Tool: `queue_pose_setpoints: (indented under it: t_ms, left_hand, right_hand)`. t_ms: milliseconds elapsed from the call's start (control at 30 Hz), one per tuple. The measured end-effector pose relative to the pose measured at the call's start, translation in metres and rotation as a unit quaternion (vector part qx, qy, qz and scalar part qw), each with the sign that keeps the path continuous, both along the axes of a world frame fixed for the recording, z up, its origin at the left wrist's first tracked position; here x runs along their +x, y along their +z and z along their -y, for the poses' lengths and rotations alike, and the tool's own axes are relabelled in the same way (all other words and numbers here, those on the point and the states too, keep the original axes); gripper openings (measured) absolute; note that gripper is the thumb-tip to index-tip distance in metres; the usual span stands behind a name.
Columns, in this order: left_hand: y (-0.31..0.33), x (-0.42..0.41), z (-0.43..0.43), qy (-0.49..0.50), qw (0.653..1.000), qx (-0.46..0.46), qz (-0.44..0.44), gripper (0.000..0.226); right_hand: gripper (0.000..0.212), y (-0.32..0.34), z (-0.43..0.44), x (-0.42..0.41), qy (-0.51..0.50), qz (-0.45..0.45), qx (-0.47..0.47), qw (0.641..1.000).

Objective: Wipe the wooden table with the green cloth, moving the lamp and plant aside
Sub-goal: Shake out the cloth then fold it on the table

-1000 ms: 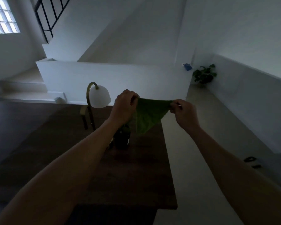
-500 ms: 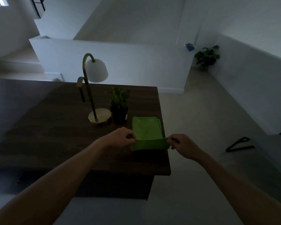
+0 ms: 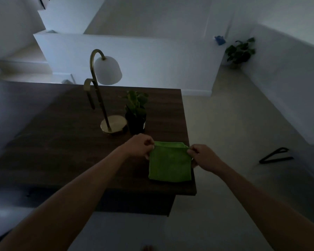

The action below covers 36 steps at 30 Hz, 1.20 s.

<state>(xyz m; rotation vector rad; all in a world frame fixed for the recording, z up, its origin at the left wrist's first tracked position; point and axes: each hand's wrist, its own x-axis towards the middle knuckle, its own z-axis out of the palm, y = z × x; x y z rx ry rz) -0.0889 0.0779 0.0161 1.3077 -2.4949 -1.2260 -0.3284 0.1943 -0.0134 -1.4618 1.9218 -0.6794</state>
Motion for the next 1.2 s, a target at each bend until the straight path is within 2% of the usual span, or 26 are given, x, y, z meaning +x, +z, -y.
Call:
queue_pose_setpoints:
  t_ms: [167, 300, 367, 467, 600, 667, 767, 1201]
  left_hand:
    - [-0.021, -0.027, 0.019, 0.045, 0.992, -0.113, 0.014, 0.014]
    - [-0.035, -0.036, 0.023, 0.080, 0.978, -0.183, 0.062, 0.017]
    - [-0.042, -0.039, 0.023, 0.075, 0.972, -0.210, 0.075, 0.028]
    - [-0.046, -0.046, 0.012, 0.056, 0.962, -0.256, 0.071, 0.046]
    - [-0.058, -0.055, -0.020, -0.016, 0.969, -0.222, 0.111, 0.056]
    - [-0.071, -0.051, -0.032, -0.042, 0.962, -0.225, 0.146, 0.056]
    - [-0.085, -0.041, -0.043, -0.038, 0.952, -0.265, 0.150, 0.058]
    - [-0.086, -0.030, -0.082, -0.047, 0.952, -0.273, 0.131, 0.058]
  right_hand:
    - [0.023, -0.023, 0.029, -0.005, -0.070, -0.081, -0.048, 0.993]
    - [0.020, -0.037, 0.042, -0.006, -0.093, -0.105, -0.041, 0.989]
    - [0.024, -0.038, 0.045, -0.001, -0.097, -0.099, -0.046, 0.989]
    - [0.042, -0.032, 0.047, 0.013, -0.068, -0.130, -0.073, 0.986]
    - [0.053, -0.032, 0.038, 0.044, 0.059, -0.165, -0.037, 0.984]
    - [0.067, -0.041, 0.028, 0.055, 0.094, -0.209, -0.014, 0.973]
    - [0.086, -0.051, 0.016, 0.059, 0.091, -0.253, -0.020, 0.963]
    - [0.094, -0.056, -0.025, 0.071, 0.073, -0.283, -0.054, 0.955]
